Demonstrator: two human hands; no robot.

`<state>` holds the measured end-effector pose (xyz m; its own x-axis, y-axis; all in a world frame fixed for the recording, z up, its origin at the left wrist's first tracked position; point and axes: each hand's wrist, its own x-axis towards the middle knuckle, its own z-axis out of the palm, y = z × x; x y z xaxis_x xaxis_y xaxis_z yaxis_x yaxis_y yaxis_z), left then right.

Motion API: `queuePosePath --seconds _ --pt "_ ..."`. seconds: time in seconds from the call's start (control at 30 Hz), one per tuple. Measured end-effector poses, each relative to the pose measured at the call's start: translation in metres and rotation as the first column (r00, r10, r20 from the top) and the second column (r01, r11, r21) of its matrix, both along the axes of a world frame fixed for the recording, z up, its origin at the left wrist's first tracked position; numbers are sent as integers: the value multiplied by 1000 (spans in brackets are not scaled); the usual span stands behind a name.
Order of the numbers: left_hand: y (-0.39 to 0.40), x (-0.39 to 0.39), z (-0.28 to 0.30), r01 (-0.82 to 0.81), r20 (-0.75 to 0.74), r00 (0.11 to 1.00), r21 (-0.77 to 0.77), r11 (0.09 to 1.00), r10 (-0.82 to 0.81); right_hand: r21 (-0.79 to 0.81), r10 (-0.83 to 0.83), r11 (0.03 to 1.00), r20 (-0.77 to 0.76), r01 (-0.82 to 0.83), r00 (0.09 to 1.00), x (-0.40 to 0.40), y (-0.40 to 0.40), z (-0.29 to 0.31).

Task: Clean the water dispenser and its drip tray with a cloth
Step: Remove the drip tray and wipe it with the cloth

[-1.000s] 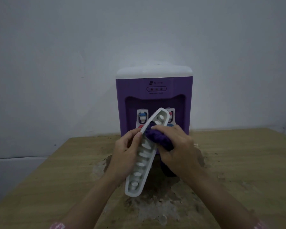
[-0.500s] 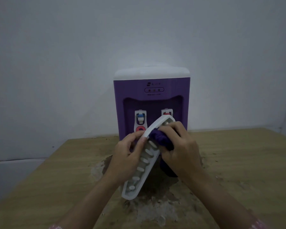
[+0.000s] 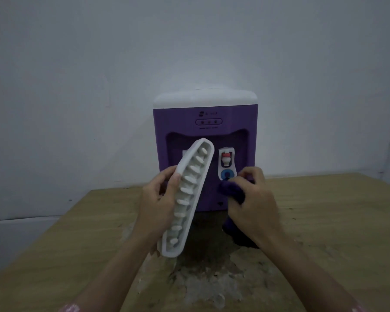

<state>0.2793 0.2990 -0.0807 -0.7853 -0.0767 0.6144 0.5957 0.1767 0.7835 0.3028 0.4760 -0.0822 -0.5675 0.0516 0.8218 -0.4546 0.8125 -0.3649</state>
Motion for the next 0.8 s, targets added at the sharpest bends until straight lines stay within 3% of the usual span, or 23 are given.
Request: queuePosePath --seconds 0.1,0.33,0.53,0.8 --pt "-1 -2 3 57 24 998 11 998 -58 -170 95 979 -115 -114 989 0 -2 1" --pt "6 1 0 116 31 993 -18 993 -115 -33 114 991 -269 -127 956 -1 -17 16" --pt "6 9 -2 66 -80 993 -222 973 -86 215 75 975 -63 -60 995 0 -19 14" --pt "7 16 -2 -67 -201 979 -345 936 -4 265 30 963 40 -40 999 2 -16 18"
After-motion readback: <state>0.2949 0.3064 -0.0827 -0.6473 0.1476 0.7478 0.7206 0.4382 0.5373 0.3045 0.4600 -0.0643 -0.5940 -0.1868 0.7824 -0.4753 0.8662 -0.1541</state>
